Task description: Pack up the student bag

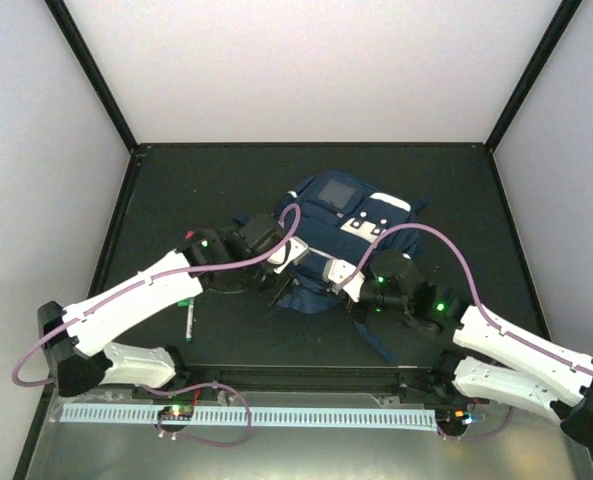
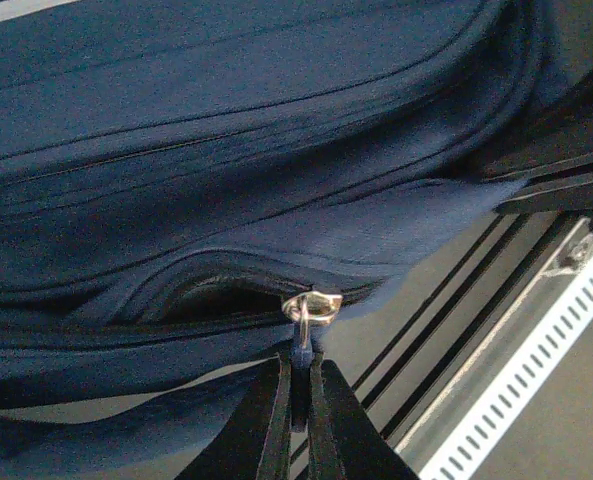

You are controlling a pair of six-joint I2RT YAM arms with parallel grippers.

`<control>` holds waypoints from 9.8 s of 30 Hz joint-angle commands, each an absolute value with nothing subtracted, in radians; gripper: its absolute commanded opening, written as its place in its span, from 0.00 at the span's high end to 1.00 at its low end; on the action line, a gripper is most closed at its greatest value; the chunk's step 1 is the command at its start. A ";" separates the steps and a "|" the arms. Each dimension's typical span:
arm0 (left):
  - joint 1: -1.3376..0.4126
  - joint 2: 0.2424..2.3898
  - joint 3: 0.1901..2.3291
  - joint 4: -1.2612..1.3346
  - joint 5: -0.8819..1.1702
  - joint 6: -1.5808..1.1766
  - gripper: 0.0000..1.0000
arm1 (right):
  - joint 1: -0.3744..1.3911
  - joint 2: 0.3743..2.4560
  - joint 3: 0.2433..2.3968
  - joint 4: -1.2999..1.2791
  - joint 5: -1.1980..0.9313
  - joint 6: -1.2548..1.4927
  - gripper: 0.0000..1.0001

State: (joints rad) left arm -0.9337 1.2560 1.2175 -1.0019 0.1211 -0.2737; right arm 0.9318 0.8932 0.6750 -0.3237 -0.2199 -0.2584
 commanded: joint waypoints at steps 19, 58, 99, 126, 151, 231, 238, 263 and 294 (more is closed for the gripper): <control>-0.551 1.351 1.235 -1.158 -0.035 -0.173 0.98 | 0.931 0.753 0.781 -0.684 0.059 -0.341 0.98; -0.652 1.208 1.241 -1.020 0.516 -0.044 0.98 | 1.046 1.182 0.955 -0.560 -0.050 -0.118 0.95; -0.587 1.172 0.729 -0.413 0.988 -0.432 0.35 | 1.065 0.845 0.836 -0.630 -0.193 -0.291 0.98; -0.639 1.242 0.653 -0.153 1.071 -0.625 0.71 | 1.065 0.857 0.815 -0.617 -0.220 -0.275 0.98; -0.681 1.215 0.555 0.051 0.896 -0.816 0.98 | 1.065 0.878 0.804 -0.623 -0.249 -0.285 0.98; -0.518 0.952 0.569 -0.263 0.677 -0.465 0.26 | 0.923 1.079 0.972 -0.785 -0.121 0.218 0.35; -0.850 0.895 0.651 -0.276 0.422 -0.258 0.24 | 0.740 0.976 0.920 -0.856 -0.182 0.291 0.42; -1.332 1.415 0.943 -0.220 -0.130 0.373 0.20 | 0.486 0.720 0.851 -0.847 -0.212 0.466 0.48; -1.131 1.200 0.912 -0.344 -0.206 0.295 0.98 | 0.486 0.688 0.884 -0.882 -0.259 0.294 0.49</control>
State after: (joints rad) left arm -1.2327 1.3193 0.9371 -0.2932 -0.2020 0.3027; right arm 0.4911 0.7128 0.8474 -0.8810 -0.1970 0.3988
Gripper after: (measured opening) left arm 0.041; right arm 0.515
